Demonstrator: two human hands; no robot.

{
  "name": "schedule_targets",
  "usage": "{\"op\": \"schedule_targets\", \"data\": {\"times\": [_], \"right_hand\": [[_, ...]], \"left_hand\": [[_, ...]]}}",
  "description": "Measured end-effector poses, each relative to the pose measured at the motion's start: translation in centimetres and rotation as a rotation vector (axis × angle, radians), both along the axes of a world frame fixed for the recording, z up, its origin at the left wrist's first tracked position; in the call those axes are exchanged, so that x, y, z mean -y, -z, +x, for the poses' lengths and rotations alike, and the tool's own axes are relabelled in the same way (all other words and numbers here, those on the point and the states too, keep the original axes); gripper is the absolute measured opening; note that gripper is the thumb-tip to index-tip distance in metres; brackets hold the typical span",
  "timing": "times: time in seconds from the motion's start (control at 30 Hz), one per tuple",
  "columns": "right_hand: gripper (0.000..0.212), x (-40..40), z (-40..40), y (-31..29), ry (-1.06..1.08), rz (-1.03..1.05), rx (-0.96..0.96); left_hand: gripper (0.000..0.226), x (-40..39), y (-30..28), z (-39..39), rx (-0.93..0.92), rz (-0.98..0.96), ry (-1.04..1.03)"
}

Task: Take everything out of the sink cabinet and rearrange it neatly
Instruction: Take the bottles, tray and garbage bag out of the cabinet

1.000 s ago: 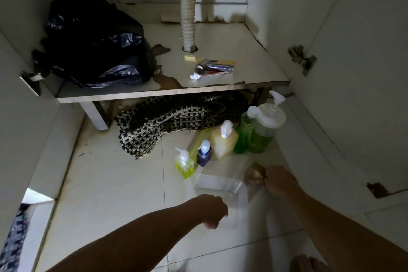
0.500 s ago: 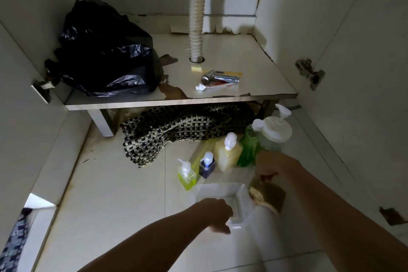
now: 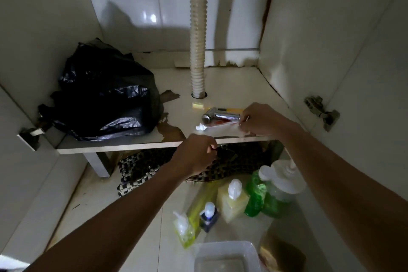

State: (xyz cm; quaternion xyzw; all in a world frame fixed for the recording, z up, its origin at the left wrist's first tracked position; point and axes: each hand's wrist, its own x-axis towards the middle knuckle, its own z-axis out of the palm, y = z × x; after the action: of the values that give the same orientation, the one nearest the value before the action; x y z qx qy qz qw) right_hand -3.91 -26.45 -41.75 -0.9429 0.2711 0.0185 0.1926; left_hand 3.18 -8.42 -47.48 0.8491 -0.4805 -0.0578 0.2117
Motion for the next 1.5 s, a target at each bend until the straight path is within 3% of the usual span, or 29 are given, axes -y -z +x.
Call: {"op": "schedule_targets", "data": {"times": [0.17,0.33,0.6,0.77,1.17,1.33,1.5], "right_hand": [[0.026,3.6,4.5,1.8,0.054,-0.096,0.051],[0.046,4.8,6.8,4.7,-0.039,-0.170,0.003],[0.030,6.2,9.0,6.8,0.008,-0.059,0.026],[0.030,6.3,9.7,7.1,0.028,-0.133,0.015],[0.006,6.6,10.0,6.7,-0.010,-0.161,-0.008],[0.017,4.8,9.3,5.5,-0.022,-0.130,0.006],[0.027,2.9,8.4,2.8,0.065,-0.002,0.075]], "left_hand": [[0.033,1.8,0.5,2.6,0.097,-0.037,-0.189],[0.038,4.2,0.4,3.4,0.151,-0.053,-0.276],[0.031,7.5,0.5,4.2,0.313,0.098,-0.308],[0.033,7.2,0.9,4.6,0.344,0.165,-0.312],[0.027,5.0,0.3,5.2,0.225,0.165,-0.387],[0.027,3.3,-0.1,5.7,0.190,0.114,-0.384],[0.024,0.2,-0.6,5.6,0.098,-0.063,-0.295]]}}
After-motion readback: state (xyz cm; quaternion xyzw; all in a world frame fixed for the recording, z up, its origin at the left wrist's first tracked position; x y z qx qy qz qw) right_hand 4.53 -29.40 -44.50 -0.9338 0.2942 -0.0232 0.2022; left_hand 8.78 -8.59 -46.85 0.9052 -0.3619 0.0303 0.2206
